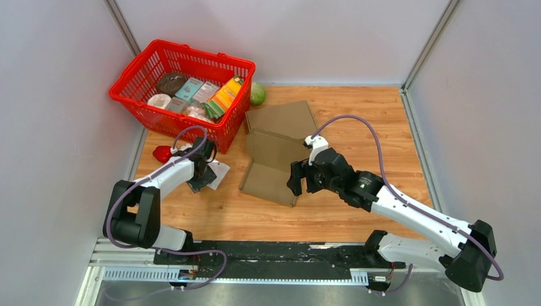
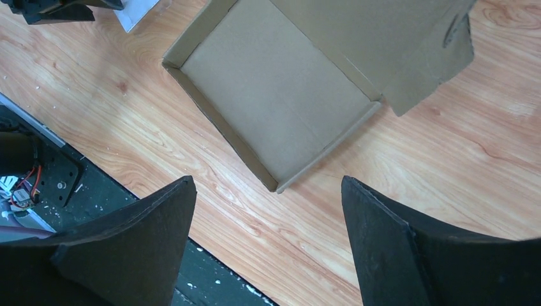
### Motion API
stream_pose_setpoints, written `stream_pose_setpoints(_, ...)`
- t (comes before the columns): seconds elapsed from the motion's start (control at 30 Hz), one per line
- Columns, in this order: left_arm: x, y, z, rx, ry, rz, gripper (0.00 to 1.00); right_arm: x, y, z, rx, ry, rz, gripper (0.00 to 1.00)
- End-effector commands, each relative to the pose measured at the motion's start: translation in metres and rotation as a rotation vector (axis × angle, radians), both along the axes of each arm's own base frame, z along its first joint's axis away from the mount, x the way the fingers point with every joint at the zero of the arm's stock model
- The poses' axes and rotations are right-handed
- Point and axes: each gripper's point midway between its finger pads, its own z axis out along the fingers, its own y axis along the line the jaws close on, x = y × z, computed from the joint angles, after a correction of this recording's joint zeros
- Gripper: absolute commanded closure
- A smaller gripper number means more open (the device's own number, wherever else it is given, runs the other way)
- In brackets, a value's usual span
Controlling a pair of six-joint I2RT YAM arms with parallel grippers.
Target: Fold the paper box
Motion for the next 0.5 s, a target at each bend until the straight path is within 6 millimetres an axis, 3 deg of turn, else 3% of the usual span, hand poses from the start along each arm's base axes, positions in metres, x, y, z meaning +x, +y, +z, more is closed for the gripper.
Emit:
stream_pose_setpoints(0.0,0.011,-0.001,0.002,-0.027,-0.048,0.091,0.43,0.005,-0.007,0.005,0.009,-0.053,-0.014,0.13)
stream_pose_setpoints(0.13,0.009,0.004,0.004,-0.02,-0.068,0.18,0.45,0.004,-0.008,0.002,0.019,-0.054,-0.015,0.13)
stream_pose_setpoints(0.33,0.012,0.008,0.006,-0.046,-0.161,0.294,0.62,0.003,-0.009,0.004,0.03,-0.068,-0.009,0.13)
stream_pose_setpoints(0.4,0.014,0.008,0.004,-0.053,-0.19,0.3,0.68,0.003,-0.011,0.007,0.034,-0.075,-0.012,0.13)
stream_pose_setpoints(0.47,0.012,0.01,0.004,-0.055,-0.206,0.305,0.86,0.003,-0.013,0.01,0.036,-0.088,-0.014,0.14)
